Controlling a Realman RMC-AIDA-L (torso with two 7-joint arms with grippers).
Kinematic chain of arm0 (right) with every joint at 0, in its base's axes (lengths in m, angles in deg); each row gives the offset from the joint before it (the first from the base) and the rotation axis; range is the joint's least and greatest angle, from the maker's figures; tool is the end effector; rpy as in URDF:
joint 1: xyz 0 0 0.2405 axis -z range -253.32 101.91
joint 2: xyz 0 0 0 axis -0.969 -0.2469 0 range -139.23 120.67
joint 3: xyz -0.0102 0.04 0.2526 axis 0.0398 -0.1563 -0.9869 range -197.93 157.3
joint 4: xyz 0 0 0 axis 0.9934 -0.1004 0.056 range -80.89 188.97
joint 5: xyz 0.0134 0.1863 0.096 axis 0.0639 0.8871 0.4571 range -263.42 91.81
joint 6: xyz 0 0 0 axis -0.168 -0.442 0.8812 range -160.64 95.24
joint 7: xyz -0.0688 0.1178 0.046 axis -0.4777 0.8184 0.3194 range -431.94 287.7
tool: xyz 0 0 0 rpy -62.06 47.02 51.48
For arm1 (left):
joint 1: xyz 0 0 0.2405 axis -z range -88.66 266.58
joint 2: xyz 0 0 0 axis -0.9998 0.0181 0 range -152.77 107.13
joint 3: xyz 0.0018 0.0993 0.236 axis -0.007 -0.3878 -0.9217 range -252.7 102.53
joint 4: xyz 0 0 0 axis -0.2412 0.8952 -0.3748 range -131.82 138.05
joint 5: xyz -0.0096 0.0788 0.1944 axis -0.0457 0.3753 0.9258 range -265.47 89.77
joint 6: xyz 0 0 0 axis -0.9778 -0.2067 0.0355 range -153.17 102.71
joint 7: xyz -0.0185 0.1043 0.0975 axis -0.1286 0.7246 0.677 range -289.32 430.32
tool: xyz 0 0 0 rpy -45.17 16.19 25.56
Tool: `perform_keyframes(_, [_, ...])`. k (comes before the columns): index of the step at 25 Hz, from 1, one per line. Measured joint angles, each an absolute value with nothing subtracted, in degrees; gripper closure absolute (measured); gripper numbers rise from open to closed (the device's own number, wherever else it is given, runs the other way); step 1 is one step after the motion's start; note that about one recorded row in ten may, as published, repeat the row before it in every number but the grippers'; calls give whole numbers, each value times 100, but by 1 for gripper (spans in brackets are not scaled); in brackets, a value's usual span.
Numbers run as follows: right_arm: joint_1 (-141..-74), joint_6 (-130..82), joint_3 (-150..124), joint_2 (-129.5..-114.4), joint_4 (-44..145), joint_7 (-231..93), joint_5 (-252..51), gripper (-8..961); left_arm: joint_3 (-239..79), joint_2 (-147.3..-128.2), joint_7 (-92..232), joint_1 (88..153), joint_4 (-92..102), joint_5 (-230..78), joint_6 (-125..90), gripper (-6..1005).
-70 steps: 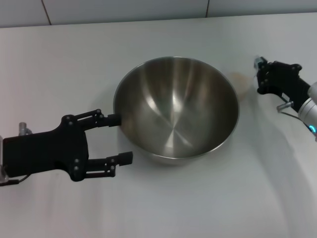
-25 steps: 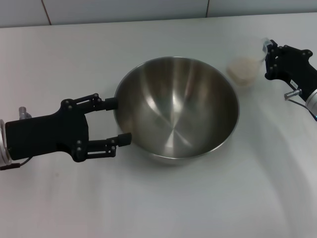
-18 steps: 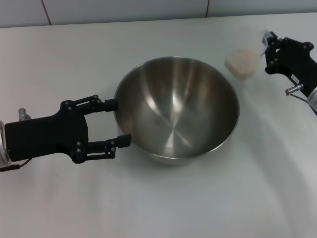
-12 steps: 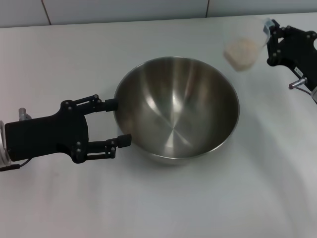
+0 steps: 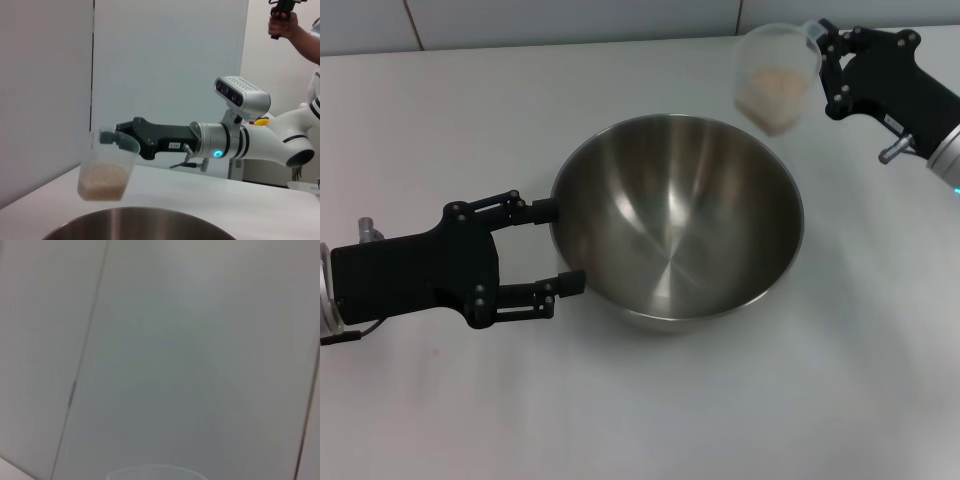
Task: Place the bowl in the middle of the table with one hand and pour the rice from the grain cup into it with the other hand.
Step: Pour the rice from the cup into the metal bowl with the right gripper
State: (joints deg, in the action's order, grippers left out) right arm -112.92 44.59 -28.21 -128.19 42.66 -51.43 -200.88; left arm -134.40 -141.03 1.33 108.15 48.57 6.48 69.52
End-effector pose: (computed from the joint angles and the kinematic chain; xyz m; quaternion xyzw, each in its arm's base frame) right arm 0.2774 0.3707 0.0026 -0.8205 0.0482 0.2987 0.4850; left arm -0.2489 0.2856 0.0018 -0.9448 -0.0895 -0.2984 0.1015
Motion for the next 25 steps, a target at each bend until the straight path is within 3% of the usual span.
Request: perform_keyframes(25, [-11687,4906,-1497,-12852,3283,-5119,-20063,942,-13358,-14104,140,10805,4855,644,6934,172])
